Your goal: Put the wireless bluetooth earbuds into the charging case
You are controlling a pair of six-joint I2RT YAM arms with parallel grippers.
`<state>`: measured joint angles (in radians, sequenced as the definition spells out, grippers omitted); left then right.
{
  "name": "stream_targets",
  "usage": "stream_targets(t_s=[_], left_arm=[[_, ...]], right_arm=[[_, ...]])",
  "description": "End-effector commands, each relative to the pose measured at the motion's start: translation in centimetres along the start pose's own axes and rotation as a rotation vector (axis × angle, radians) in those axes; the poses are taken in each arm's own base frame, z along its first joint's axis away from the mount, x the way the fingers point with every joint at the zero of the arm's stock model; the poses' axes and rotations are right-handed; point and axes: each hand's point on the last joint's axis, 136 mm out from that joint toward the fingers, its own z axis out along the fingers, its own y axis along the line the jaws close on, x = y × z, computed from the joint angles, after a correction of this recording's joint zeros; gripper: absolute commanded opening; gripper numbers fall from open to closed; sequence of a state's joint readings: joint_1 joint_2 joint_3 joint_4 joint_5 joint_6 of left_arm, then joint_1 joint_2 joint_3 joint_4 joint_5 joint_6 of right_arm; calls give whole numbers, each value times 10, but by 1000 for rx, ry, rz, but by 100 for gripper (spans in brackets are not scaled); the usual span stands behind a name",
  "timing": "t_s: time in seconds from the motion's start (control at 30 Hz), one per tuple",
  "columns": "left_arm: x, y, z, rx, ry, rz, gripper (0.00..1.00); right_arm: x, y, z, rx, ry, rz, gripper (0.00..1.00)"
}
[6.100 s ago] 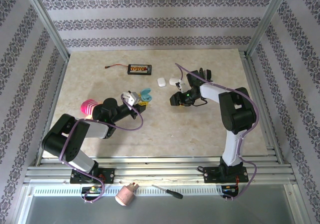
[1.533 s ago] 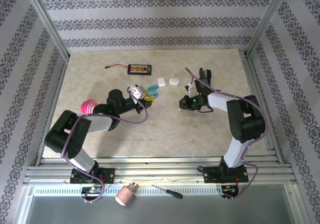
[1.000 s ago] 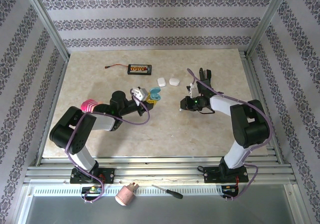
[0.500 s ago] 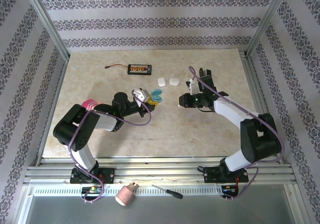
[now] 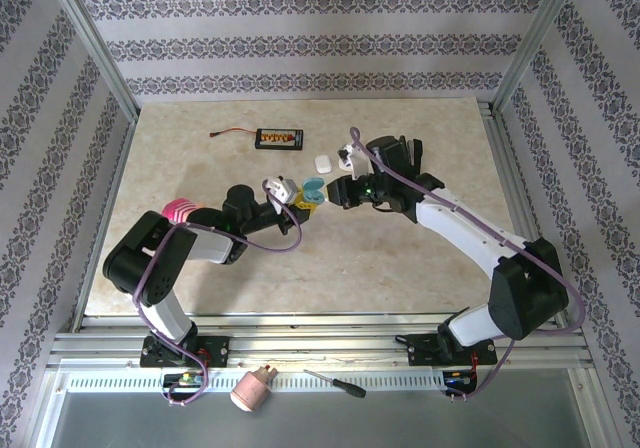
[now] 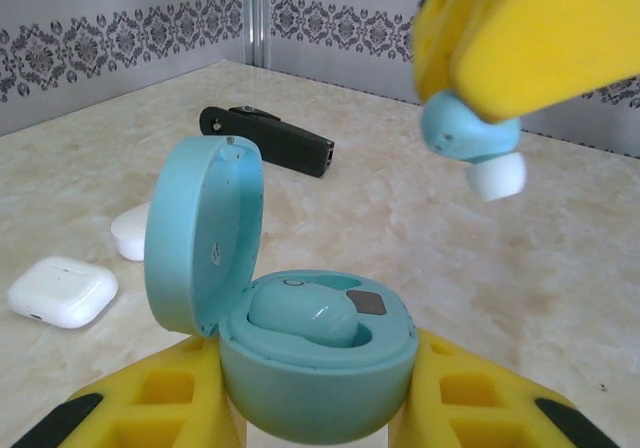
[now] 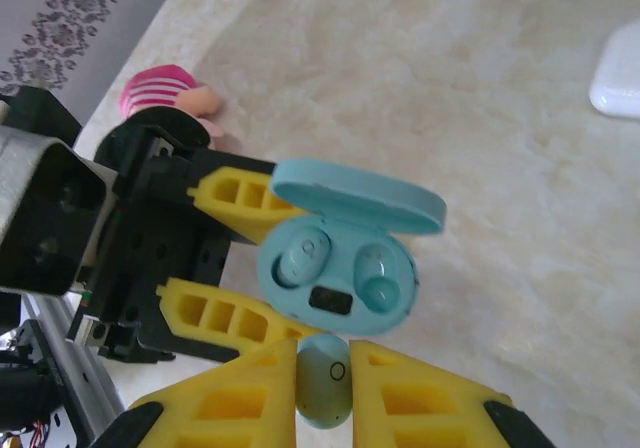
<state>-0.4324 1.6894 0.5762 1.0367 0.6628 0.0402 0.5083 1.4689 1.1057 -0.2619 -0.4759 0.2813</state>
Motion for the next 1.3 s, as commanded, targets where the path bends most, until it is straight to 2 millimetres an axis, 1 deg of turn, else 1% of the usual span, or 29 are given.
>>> stream_targets(t_s=[0.0, 0.27, 0.4, 0.6, 0.8, 0.97, 1.1, 1.27], left_arm=[[-14, -16, -5, 51, -21, 21, 27], [-22, -18, -6, 57, -34, 26, 27], [-22, -18, -6, 58, -31, 25, 27], [-20, -18, -7, 55, -25, 17, 27], [-24, -21, -6, 79, -38, -1, 27], [-22, -22, -6, 83, -35, -7, 27], [-27, -22, -5, 83, -52, -14, 27], [-33, -22, -5, 94, -80, -39, 27]], right_arm=[[-6, -1, 6, 14, 9, -33, 17], [-7, -5, 15, 12, 19, -40, 16], [-7, -5, 15, 9, 14, -41, 16], [-10, -2, 10, 10, -4, -64, 16], [-9, -4, 16, 3, 2, -66, 16], [-12, -2, 17, -9, -8, -71, 16], [-13, -4, 18, -2, -14, -83, 16], [-8, -7, 24, -3, -1, -82, 16]])
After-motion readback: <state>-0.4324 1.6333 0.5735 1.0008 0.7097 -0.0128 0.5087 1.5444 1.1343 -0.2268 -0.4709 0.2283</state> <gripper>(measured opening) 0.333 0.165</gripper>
